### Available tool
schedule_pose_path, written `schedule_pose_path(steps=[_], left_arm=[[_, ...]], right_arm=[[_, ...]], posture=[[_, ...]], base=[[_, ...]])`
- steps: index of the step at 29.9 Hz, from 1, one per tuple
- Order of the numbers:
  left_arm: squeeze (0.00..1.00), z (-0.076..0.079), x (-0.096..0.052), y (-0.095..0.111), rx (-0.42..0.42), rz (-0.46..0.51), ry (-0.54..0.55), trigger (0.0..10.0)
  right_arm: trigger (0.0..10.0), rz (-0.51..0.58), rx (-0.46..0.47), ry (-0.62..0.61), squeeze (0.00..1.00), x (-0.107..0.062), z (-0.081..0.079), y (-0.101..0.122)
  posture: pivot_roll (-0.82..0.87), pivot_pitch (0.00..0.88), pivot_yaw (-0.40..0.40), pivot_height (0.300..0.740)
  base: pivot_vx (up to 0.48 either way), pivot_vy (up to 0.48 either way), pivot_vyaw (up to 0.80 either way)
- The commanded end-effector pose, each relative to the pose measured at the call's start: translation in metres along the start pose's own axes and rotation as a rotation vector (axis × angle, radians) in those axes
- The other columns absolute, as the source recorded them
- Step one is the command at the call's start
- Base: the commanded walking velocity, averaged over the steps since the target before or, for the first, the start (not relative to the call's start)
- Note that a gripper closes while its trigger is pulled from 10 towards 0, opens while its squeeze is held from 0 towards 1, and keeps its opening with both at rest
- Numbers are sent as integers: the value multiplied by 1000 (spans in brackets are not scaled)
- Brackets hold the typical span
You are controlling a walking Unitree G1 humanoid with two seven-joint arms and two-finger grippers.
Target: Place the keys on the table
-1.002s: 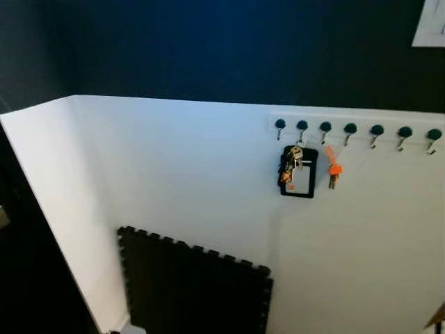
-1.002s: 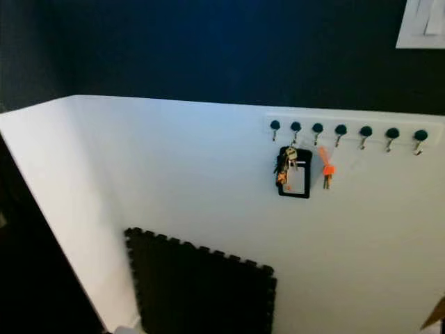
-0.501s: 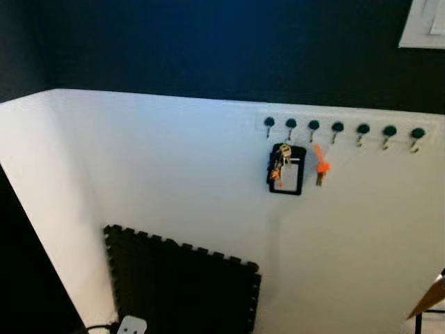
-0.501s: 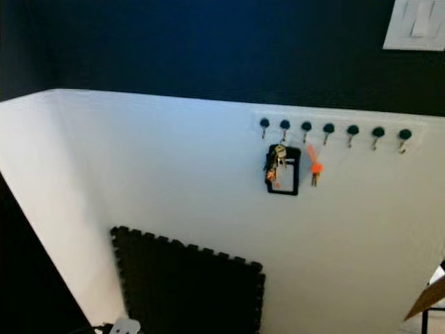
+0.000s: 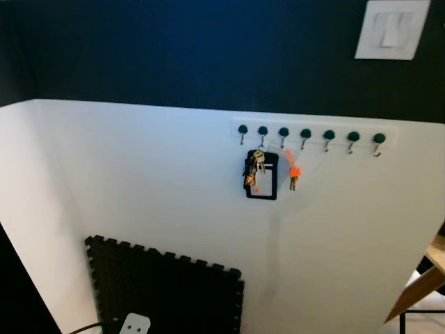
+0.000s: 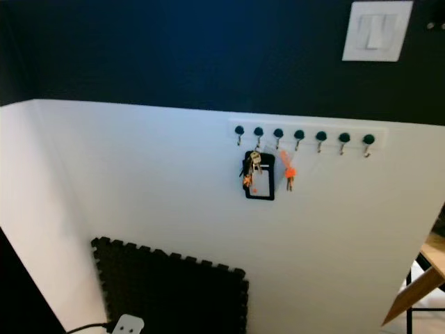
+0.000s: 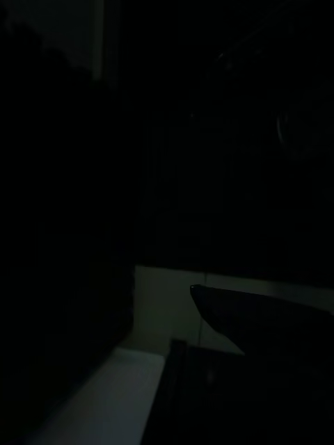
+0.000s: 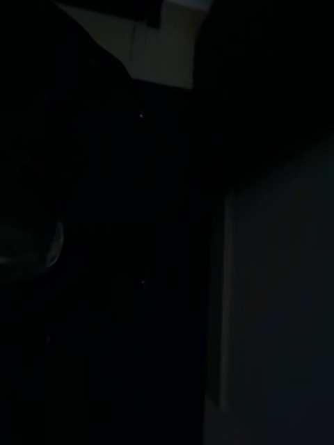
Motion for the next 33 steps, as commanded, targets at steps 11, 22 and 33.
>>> schedule_pose_path(steps=[11,22,33], left_arm=[[0,-4,0,-5,45,-36,8,10000],[0,-13,-1,10,83,47,5,10000],[0,11,-19,77,147,440,-250,10000]], right_arm=[[10000,49,-12,18,0,2,-3,12],[10000,229,-70,124,0,9,-29,57],[10000,792,-231,305,0,-23,-83,170]], posture=[[53,0,35,740],[52,0,35,740],[49,0,33,740]], base=[[0,-218,0],[0,0,0],[0,0,0]])
Point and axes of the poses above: a point about 5 cm out from each wrist's last joint towards the gripper, its own x axis pointing out of the wrist towards the gripper, its own y axis along the axis of the wrist's last joint, z = x × y, the point moved 4 cm from there along x, pointing out of the wrist towards the gripper, and after that the axes turned 9 degrees about x, right-handed, at the moved point
